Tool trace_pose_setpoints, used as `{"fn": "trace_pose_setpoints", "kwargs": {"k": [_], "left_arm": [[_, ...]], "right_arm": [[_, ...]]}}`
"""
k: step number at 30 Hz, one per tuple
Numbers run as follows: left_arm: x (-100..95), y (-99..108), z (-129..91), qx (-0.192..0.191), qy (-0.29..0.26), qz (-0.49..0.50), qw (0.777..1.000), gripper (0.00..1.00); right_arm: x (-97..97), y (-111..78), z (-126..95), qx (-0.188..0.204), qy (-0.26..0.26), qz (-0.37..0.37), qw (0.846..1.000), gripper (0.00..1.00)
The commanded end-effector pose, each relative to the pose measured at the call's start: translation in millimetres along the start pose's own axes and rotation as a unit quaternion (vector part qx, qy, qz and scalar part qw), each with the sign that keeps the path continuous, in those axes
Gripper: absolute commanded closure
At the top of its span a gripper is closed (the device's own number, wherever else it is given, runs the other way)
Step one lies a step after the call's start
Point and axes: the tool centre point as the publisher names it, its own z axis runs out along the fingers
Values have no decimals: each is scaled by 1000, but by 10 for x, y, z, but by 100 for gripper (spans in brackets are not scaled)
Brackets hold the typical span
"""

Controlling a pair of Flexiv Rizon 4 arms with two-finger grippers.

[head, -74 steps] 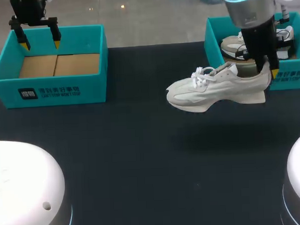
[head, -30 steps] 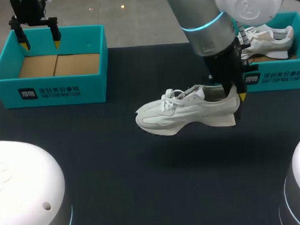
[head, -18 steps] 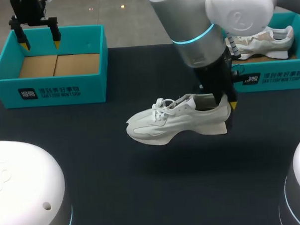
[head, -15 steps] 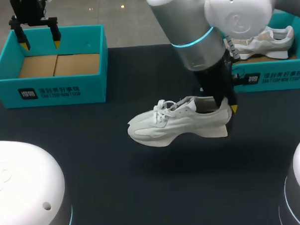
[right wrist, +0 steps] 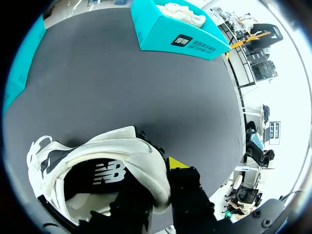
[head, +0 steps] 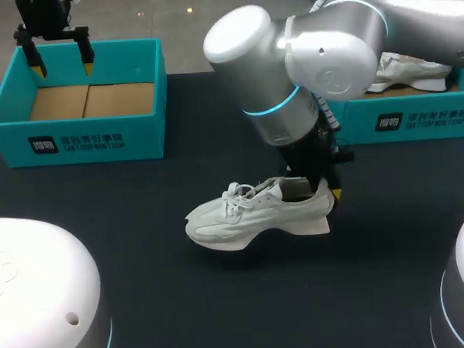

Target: Take the shoe out of the shoebox, open the shoe tongue, remove and reinsert the insole, then place the shoe into the shoebox

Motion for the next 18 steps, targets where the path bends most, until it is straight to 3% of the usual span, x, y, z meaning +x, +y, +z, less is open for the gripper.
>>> {"fn": "trace_pose_setpoints", "kwargs": {"k": [1,18], "left_arm": [[0,0,0,0,0,0,1000,0],[0,0,0,0,0,0,1000,0]], "right_arm": [[129,-16,101,0,0,7,1000,100],[267,83,517,-9,11,39,999,100]]}}
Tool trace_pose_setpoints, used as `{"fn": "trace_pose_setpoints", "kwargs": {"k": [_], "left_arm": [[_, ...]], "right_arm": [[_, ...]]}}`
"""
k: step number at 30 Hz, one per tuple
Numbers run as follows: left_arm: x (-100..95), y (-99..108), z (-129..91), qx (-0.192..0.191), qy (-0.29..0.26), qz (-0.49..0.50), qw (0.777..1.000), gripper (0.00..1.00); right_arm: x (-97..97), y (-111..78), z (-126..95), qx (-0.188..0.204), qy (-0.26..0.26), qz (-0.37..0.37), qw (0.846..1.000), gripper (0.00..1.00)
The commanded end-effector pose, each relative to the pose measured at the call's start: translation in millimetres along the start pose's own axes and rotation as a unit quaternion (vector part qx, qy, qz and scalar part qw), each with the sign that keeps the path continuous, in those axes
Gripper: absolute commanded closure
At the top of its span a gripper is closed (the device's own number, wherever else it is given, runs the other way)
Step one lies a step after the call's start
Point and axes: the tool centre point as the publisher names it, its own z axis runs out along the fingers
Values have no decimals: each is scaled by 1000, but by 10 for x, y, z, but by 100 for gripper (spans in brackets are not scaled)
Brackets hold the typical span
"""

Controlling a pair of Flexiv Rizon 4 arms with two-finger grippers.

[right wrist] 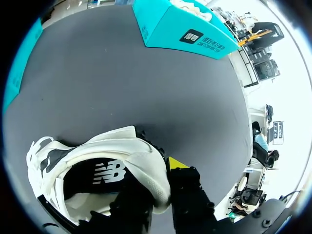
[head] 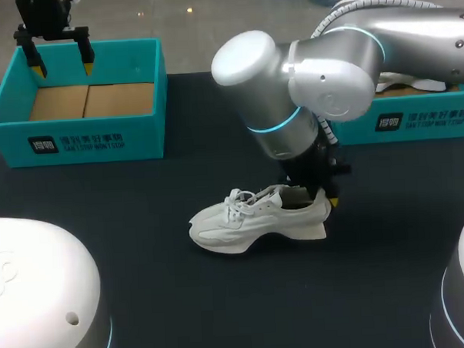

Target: Take the shoe out of the shoebox, open the shoe tongue, remove and reinsert the insole, then place the shoe into the shoebox

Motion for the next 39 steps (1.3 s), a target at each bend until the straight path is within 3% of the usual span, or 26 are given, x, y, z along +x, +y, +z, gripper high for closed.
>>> {"fn": "trace_pose_setpoints", "kwargs": {"k": [1,11,12,13,14,15,24,30,35,39], "left_arm": [[-1,0,0,0,0,0,1000,0],[-1,0,0,0,0,0,1000,0],[-1,0,0,0,0,0,1000,0],[-1,0,0,0,0,0,1000,0],[-1,0,0,0,0,0,1000,0],[-1,0,0,0,0,0,1000,0],[-1,0,0,0,0,0,1000,0],[-1,0,0,0,0,0,1000,0],[-1,0,0,0,0,0,1000,0],[-1,0,0,0,0,0,1000,0]], "right_arm": [[84,-48,112,2,1,30,1000,100],[136,-77,259,14,-3,44,999,100],[137,-78,260,15,-3,45,999,93],[137,-80,260,16,-3,45,999,63],[130,-86,254,16,-3,46,999,54],[112,-95,226,16,-1,45,999,0],[-20,-193,-122,-4,44,14,999,0],[-56,-184,-430,-63,94,-75,991,0],[-20,-161,-658,-136,130,-207,960,0],[-18,-150,-781,-152,211,-339,904,0]]}}
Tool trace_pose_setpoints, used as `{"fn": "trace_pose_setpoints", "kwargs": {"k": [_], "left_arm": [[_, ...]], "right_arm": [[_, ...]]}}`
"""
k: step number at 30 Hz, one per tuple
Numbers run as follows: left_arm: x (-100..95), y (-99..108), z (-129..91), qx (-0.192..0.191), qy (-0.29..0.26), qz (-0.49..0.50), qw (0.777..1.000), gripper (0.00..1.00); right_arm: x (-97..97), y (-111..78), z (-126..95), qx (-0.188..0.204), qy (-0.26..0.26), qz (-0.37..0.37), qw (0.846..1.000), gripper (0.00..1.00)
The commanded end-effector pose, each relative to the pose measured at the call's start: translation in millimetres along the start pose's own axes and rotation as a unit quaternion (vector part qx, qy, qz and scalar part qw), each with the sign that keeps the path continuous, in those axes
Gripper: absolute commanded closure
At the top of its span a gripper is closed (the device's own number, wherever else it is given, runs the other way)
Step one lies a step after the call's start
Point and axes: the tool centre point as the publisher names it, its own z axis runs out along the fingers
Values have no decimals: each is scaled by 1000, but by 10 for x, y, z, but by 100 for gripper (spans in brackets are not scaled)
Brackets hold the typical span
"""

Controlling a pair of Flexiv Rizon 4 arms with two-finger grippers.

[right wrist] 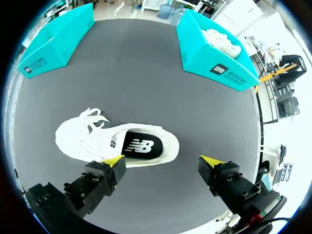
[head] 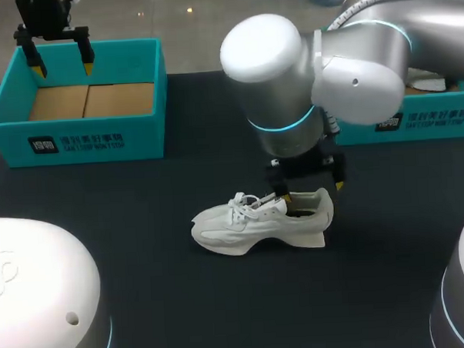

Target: Take the shoe out of the shoebox, open the shoe tongue, remove and reinsert the insole, then place the shoe into the shoebox

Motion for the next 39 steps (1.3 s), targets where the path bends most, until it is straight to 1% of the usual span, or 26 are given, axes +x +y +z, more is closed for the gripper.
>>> {"fn": "trace_pose_setpoints", "kwargs": {"k": [1,16,17,19,20,22,24,25,26,27,39], "left_arm": [[0,0,0,0,0,0,1000,0],[0,0,0,0,0,0,1000,0],[0,0,0,0,0,0,1000,0],[0,0,0,0,0,0,1000,0],[0,0,0,0,0,0,1000,0],[0,0,0,0,0,0,1000,0],[0,0,0,0,0,0,1000,0],[0,0,0,0,0,0,1000,0],[0,0,0,0,0,0,1000,0],[0,0,0,0,0,0,1000,0],[0,0,0,0,0,0,1000,0]], "right_arm": [[-88,-16,-122,-59,117,-200,971,0],[-88,-16,-122,-59,117,-200,971,0],[-97,-12,-117,-79,155,-209,962,0],[-138,5,-113,-129,187,-240,944,0],[-153,8,-134,-167,199,-264,929,0],[-171,8,-179,-223,222,-310,897,0],[-197,24,-214,-259,248,-337,871,0],[-207,46,-217,-259,255,-349,864,0],[-210,73,-217,-255,247,-360,863,0],[-216,109,-202,-243,216,-363,873,0],[-216,109,-202,-243,216,-363,873,0]]}}
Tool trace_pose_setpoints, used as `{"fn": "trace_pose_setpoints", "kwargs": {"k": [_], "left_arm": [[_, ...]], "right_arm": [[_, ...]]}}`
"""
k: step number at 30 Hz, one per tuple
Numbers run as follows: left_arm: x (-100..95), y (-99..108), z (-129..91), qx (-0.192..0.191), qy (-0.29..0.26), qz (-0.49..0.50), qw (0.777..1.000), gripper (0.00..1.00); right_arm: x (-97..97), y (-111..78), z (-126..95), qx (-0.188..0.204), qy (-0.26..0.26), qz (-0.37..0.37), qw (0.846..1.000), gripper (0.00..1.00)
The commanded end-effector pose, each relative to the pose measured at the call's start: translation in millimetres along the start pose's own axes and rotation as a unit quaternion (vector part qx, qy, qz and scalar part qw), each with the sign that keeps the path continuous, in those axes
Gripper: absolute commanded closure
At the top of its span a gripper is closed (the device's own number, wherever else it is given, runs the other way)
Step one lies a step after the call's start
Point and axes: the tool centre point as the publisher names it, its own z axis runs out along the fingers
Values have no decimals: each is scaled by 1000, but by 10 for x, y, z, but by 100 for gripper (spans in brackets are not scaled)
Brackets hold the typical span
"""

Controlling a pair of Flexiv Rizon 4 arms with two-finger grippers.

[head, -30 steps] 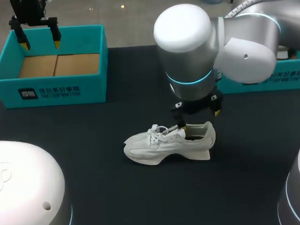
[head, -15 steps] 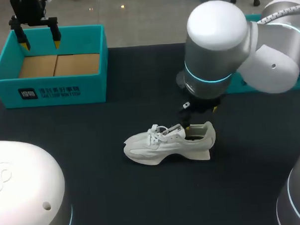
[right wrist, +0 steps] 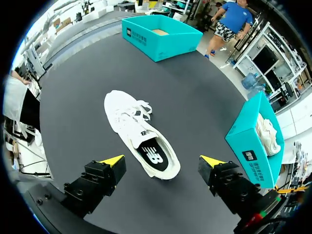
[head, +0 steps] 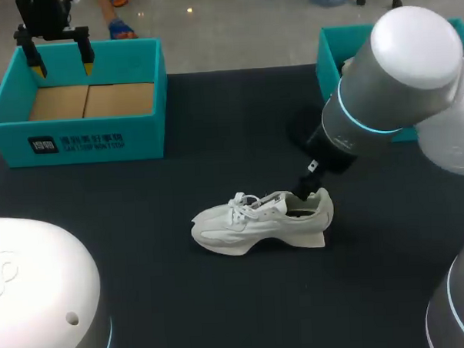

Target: Take the shoe out of the shoebox, open the shoe tongue, remove and reinsert the insole, then place the shoe into the shoebox

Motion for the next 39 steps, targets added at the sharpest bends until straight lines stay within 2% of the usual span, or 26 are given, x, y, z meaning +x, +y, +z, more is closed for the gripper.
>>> {"fn": "trace_pose_setpoints", "kwargs": {"k": [1,6,9,11,15,16,17,18,37,39], "left_arm": [[0,0,0,0,0,0,1000,0],[0,0,0,0,0,0,1000,0],[0,0,0,0,0,0,1000,0],[0,0,0,0,0,0,1000,0],[0,0,0,0,0,0,1000,0],[0,0,0,0,0,0,1000,0],[0,0,0,0,0,0,1000,0],[0,0,0,0,0,0,1000,0],[0,0,0,0,0,0,1000,0],[0,0,0,0,0,0,1000,0]], "right_arm": [[-33,-81,-3,-85,28,-1,996,0],[-33,-81,-3,-85,28,-1,996,0],[-103,-167,57,-126,56,-41,990,0],[-136,-211,84,-148,67,-98,982,0],[-185,-246,106,-173,92,-135,971,0],[-197,-253,119,-172,105,-149,968,0],[-206,-267,143,-155,118,-152,969,0],[-208,-270,170,-119,106,-162,974,0],[-208,-270,170,-119,106,-162,974,0],[-294,-361,207,-179,139,-166,960,0]]}}
